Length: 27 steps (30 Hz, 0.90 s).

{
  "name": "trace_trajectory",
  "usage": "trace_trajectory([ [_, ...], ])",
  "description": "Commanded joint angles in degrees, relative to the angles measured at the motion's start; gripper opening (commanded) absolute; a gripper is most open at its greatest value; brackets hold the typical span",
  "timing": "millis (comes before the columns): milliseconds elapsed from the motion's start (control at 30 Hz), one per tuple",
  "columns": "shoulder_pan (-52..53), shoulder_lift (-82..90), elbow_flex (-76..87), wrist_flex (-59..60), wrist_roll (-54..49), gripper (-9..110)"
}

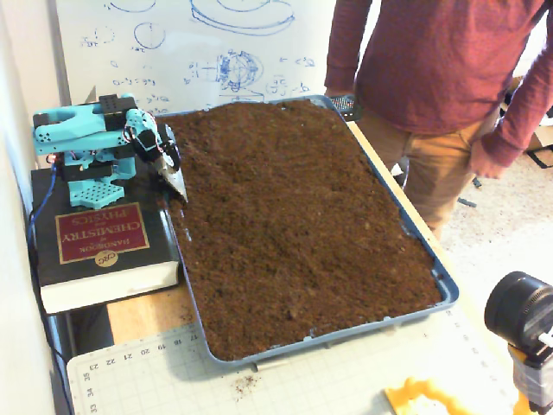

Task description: Build a berm.

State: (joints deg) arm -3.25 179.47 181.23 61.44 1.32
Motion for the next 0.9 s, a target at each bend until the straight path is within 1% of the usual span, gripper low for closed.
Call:
trace_trajectory([
  [0, -0.2, -0.8, -2.1, -0.4, 0.4, 1],
  [67, -0.2, -1.8, -3.7, -0.4, 0.5, 1],
  [167, 0.5, -6.9, -10.5, -0.5, 0.5, 0],
  [433, 0.6, -32.3, -32.2, -0.5, 0.6, 0],
  [733, 0.6, -54.5, -50.1, -0.5, -0.4, 0],
  [867, 0.5, -67.9, -58.0, -0.6, -0.4, 0],
])
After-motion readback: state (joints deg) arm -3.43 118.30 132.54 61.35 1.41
